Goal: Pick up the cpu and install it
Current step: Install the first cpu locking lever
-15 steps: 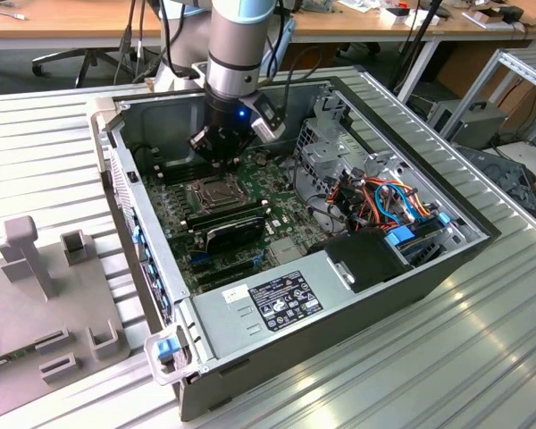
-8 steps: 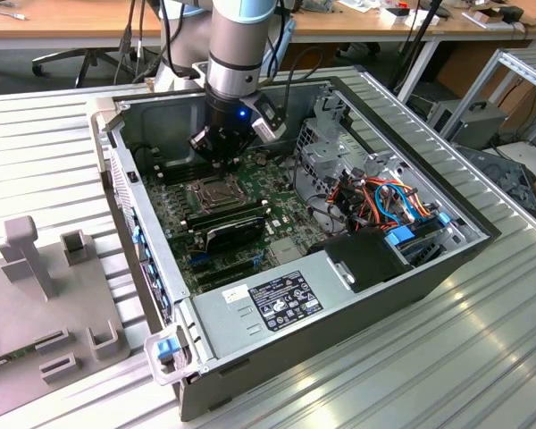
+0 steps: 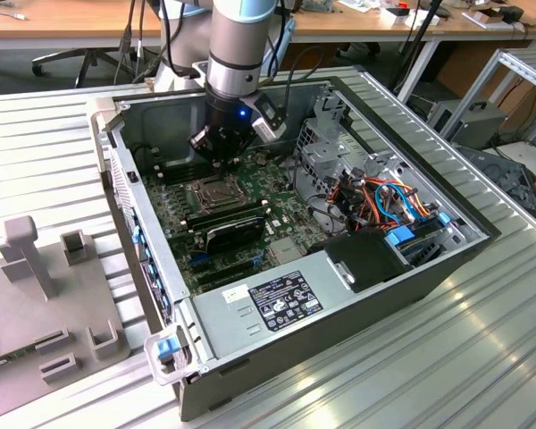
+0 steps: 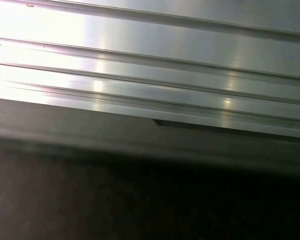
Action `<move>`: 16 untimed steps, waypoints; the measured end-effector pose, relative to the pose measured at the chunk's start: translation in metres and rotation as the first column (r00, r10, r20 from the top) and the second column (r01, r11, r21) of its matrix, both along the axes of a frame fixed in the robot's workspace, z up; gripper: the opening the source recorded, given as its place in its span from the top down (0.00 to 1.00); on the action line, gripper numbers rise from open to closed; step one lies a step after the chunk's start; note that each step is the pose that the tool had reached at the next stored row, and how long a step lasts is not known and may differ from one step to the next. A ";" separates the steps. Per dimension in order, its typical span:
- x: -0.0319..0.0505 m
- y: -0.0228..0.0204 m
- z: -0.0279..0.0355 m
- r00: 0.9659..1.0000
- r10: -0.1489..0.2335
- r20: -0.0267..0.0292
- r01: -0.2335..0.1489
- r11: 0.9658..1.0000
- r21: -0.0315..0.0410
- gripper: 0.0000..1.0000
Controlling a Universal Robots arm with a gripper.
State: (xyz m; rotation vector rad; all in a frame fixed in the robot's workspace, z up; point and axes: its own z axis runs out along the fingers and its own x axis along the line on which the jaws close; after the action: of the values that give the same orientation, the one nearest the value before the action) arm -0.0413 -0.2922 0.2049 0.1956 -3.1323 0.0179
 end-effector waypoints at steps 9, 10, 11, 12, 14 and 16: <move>0.0000 -0.0014 0.0007 1.000 0.000 0.000 0.000 1.000 0.000 0.89; 0.0000 -0.0026 0.0006 1.000 0.000 0.000 0.000 1.000 0.000 0.89; 0.0000 -0.0035 0.0006 1.000 0.000 0.000 0.000 1.000 0.000 0.89; 0.0000 -0.0042 0.0006 1.000 0.000 0.000 0.000 1.000 0.000 0.89; 0.0000 -0.0052 0.0006 1.000 0.000 0.000 0.000 1.000 0.000 0.89; 0.0000 -0.0057 0.0005 1.000 0.000 0.000 0.000 1.000 0.000 0.89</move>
State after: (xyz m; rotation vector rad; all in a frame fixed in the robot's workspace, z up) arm -0.0413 -0.2979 0.2054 0.1956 -3.1323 0.0177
